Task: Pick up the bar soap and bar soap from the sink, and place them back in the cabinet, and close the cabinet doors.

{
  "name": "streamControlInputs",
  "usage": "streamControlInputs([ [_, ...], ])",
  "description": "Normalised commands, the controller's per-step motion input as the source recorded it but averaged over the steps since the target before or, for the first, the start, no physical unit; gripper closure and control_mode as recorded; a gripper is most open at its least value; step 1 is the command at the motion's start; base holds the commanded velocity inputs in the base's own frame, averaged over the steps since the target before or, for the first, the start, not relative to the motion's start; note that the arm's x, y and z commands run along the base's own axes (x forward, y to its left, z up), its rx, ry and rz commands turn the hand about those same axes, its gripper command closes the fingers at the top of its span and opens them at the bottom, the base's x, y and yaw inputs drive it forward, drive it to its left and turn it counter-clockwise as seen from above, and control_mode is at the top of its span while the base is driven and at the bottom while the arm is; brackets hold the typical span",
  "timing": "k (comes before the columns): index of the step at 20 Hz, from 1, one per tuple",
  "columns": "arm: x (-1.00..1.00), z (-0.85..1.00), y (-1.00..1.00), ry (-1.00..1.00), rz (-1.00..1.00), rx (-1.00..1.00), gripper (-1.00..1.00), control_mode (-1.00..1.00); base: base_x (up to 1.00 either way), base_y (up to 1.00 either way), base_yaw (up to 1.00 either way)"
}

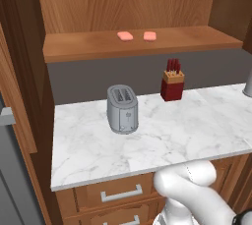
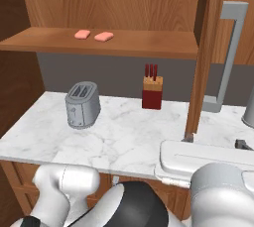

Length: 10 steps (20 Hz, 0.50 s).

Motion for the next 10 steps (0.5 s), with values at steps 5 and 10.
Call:
streamControlInputs([
  [5, 0.00, 0.00, -0.24, 0.00, 0.11, 0.00, -1.00, -1.00, 0.00, 0.00, 0.00],
  [10, 0.00, 0.00, -0.26, 0.00, 0.12, 0.00, -1.00, -1.00, 0.00, 0.00, 0.00],
])
